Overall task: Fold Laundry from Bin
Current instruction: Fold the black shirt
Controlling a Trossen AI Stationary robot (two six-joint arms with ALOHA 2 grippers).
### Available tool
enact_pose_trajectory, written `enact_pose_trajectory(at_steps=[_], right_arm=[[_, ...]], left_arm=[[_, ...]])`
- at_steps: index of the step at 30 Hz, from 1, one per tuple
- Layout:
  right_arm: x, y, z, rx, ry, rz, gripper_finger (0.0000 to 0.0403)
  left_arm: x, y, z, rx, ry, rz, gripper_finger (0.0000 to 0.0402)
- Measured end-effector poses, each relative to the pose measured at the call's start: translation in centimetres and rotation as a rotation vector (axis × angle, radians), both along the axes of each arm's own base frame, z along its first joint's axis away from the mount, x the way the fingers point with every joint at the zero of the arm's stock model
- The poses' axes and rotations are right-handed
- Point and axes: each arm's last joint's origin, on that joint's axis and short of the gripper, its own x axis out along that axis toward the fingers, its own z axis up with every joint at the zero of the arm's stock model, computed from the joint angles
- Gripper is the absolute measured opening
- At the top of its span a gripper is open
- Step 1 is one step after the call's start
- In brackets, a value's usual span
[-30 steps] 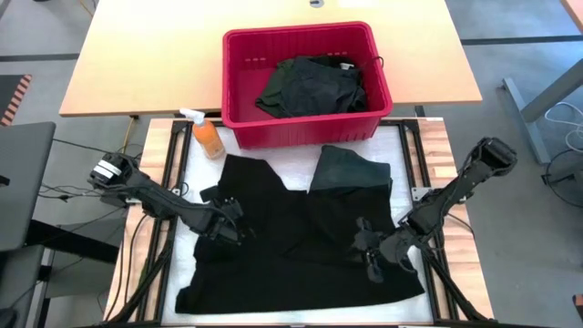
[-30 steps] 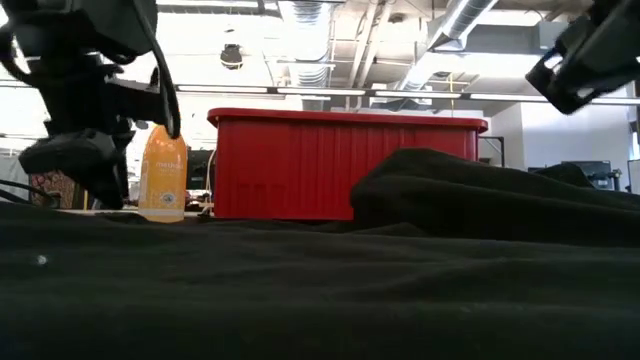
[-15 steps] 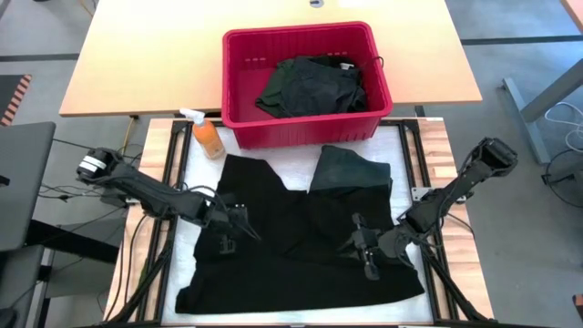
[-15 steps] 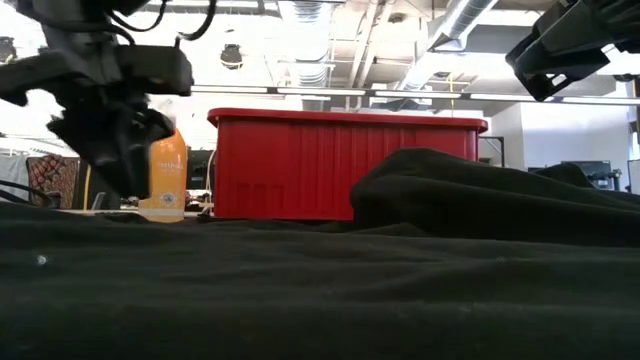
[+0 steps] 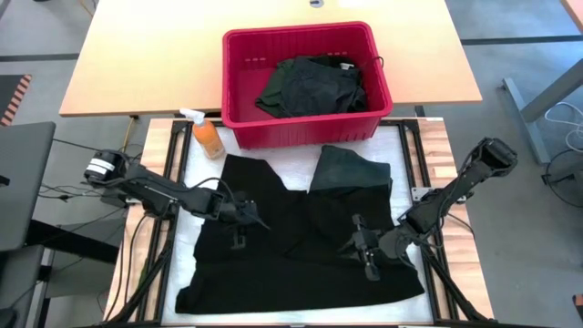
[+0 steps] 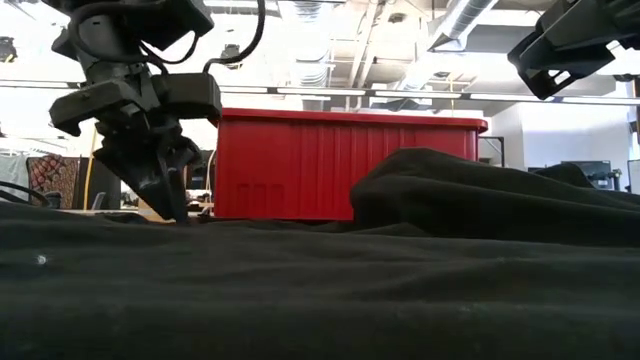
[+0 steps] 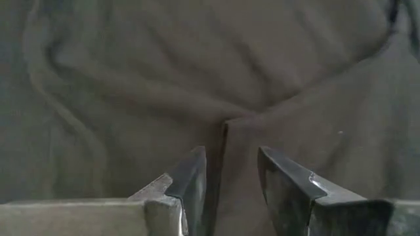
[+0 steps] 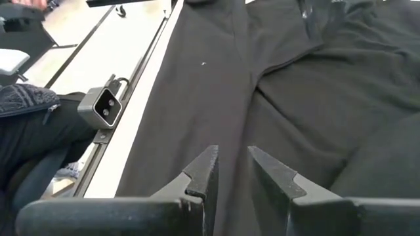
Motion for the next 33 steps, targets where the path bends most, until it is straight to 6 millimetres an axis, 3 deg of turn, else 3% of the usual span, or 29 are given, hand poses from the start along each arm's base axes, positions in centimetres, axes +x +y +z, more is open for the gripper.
enact_pose_trajectory(at_steps=[13,16,22,27,33], right_arm=[[0.0,0.0,0.0,0.0,0.0,0.0,0.0107],[0.0,0.0,0.0,-0.001,0.001,0.0,0.0107],[0.0,0.0,0.0,-0.002,0.001,0.0,0.0107],[0.0,0.0,0.0,-0.002,0.001,0.0,0.0107],[0.0,0.0,0.0,-0.002,0.001,0.0,0.0107]], left_arm=[[0.4,-0.2,-0.7,-0.029,0.014,-0.019,0.0125],[0.4,-0.2,-0.7,-0.046,0.018,-0.03,0.0102],[0.4,-0.3,-0.7,-0.06,0.019,-0.038,0.0013],[1.0,-0.3,0.0,-0.043,-0.011,-0.044,0.0001],[2.3,-0.9,2.4,-0.045,-0.037,-0.09,0.0]])
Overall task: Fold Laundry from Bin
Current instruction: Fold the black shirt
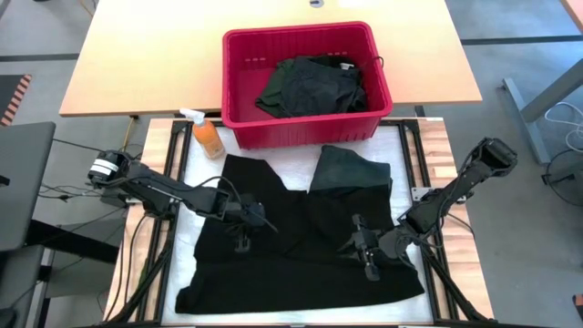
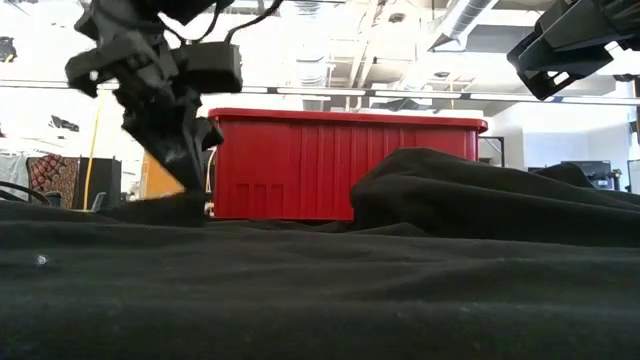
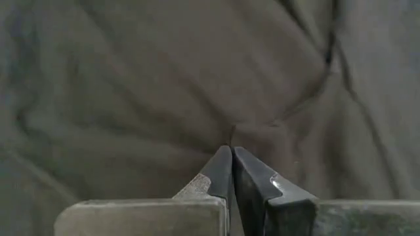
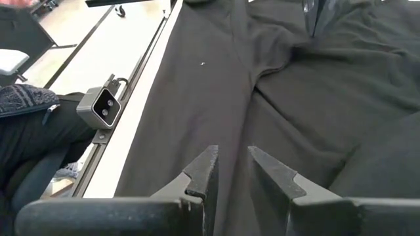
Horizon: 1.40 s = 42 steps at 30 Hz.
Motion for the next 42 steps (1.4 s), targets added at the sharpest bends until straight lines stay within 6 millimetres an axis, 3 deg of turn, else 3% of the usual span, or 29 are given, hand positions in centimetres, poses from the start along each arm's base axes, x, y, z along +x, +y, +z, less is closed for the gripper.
enact_pose_trajectory(at_steps=[7,13,22,28,33,37,42], right_arm=[[0.0,0.0,0.0,0.0,0.0,0.0,0.0107],[0.0,0.0,0.0,0.001,0.0,0.0,0.0107],[0.0,0.0,0.0,0.002,-0.001,0.0,0.0107],[0.0,0.0,0.0,0.003,-0.003,0.0,0.0107],[0.1,0.0,0.1,0.01,-0.011,0.0,0.0107],[0.3,0.3,0.9,0.083,-0.072,0.018,0.0107],[1.1,1.1,1.1,0.143,-0.151,0.067,0.0107]], left_arm=[[0.4,-2.5,3.5,0.015,0.058,-0.092,0.0],[0.0,-6.1,6.0,-0.047,0.042,-0.13,0.0],[-2.5,-12.5,6.6,-0.199,-0.006,-0.105,0.0],[-1.7,-16.6,4.0,-0.255,-0.085,-0.043,0.0],[-0.2,-19.2,-1.1,-0.307,-0.03,-0.003,0.0],[0.5,-20.1,-4.5,-0.323,0.043,0.03,0.0],[1.1,-20.6,-5.1,-0.319,0.035,0.019,0.0]])
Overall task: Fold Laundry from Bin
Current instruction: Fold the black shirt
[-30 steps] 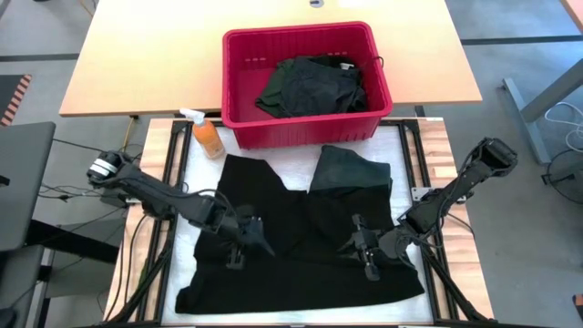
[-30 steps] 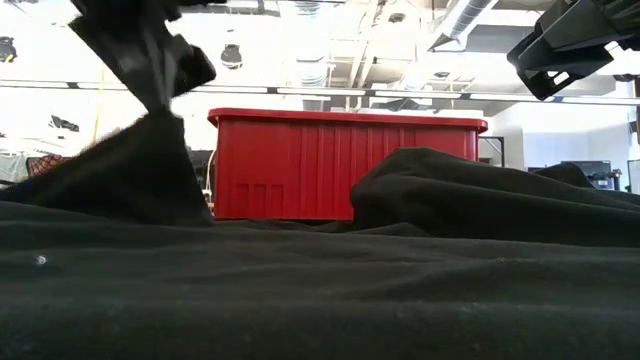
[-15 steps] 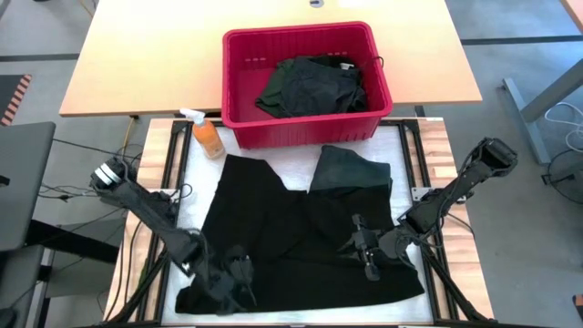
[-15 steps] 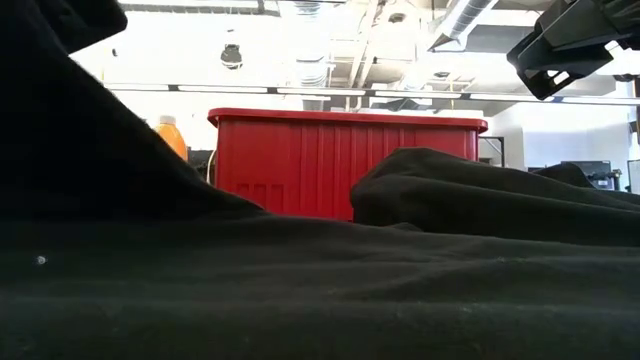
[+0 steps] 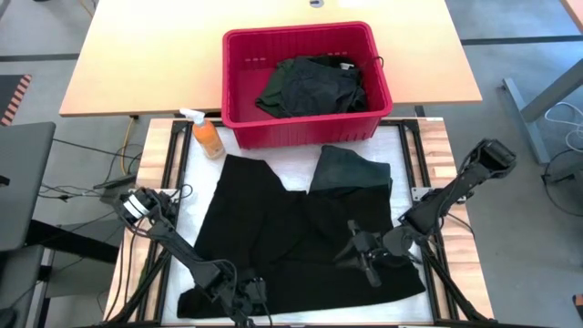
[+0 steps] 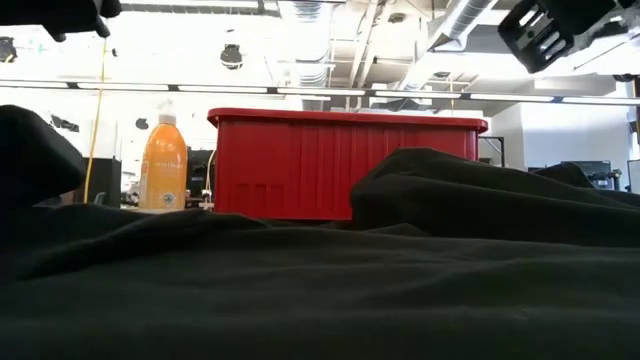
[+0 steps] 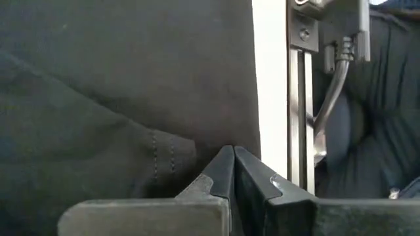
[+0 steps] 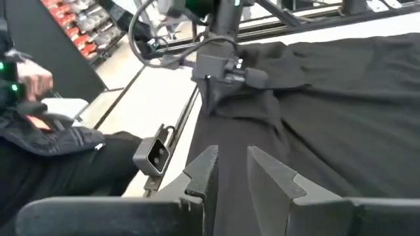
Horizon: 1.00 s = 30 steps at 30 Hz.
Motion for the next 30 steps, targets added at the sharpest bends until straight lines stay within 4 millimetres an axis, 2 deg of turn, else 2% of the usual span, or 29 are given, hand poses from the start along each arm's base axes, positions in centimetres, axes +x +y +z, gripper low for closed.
enact_pose_trajectory(at_steps=[4,7,13,17,20,23,26,30], right_arm=[[1.7,1.1,-2.0,-0.04,-0.046,0.016,0.0107],[3.5,2.0,-3.5,-0.072,-0.089,0.028,0.0107],[8.8,4.4,-3.8,-0.194,-0.17,0.109,0.0107],[13.0,5.8,-3.8,-0.283,-0.166,0.144,0.0107],[15.9,6.5,-4.1,-0.322,-0.111,0.173,0.0107],[18.3,6.6,-4.7,-0.346,-0.024,0.18,0.0107],[19.9,6.5,-5.3,-0.369,0.062,0.202,0.0107],[20.5,6.1,-5.3,-0.351,0.113,0.26,0.0107]], left_arm=[[-0.2,0.4,1.0,0.038,-0.02,-0.037,0.0],[-0.7,0.9,2.7,0.027,-0.005,-0.058,0.0],[-2.5,2.6,7.2,0.047,-0.012,-0.053,0.0],[-4.3,4.0,9.5,0.155,-0.033,0.005,0.0],[-6.0,5.0,9.8,0.277,0.023,0.073,0.0],[-6.8,6.2,9.5,0.409,0.067,0.15,0.0001],[-6.3,7.3,8.8,0.472,0.096,0.133,0.0013],[-4.9,9.4,7.5,0.462,0.135,0.11,0.0058]])
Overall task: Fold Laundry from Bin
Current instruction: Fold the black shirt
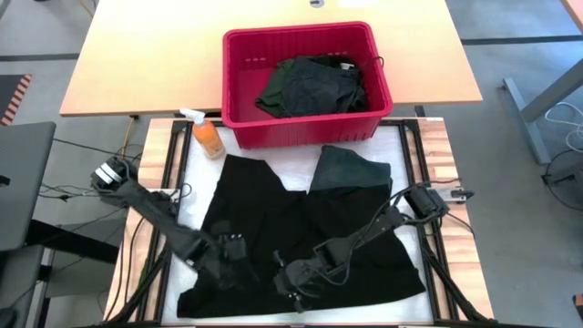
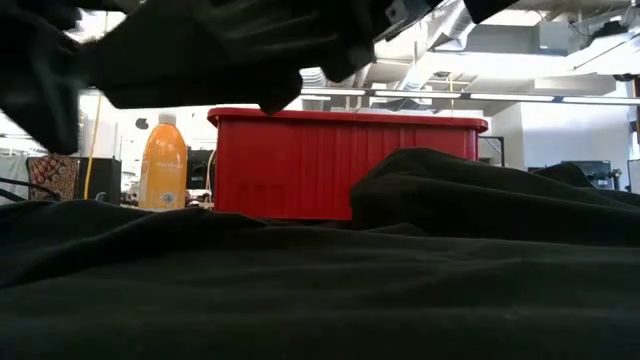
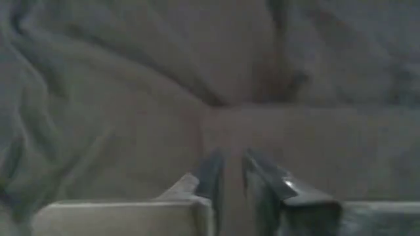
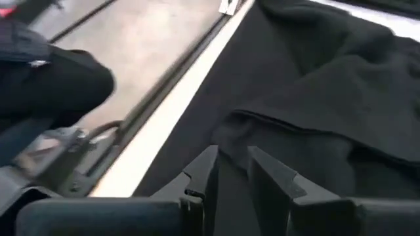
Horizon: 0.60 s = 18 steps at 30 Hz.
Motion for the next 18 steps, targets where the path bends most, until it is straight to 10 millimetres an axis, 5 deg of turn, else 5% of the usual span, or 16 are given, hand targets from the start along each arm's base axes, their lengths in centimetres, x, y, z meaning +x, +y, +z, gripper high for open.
enact_pose_trajectory(at_steps=[9,18], right_arm=[[-0.8,0.1,0.0,0.0,0.086,0.008,0.0107],[-1.0,0.3,-0.2,-0.015,0.111,0.014,0.0107]], left_arm=[[2.0,4.1,-2.8,-0.113,0.024,-0.028,0.0171],[1.9,4.6,-4.6,-0.249,0.002,-0.069,0.0193]])
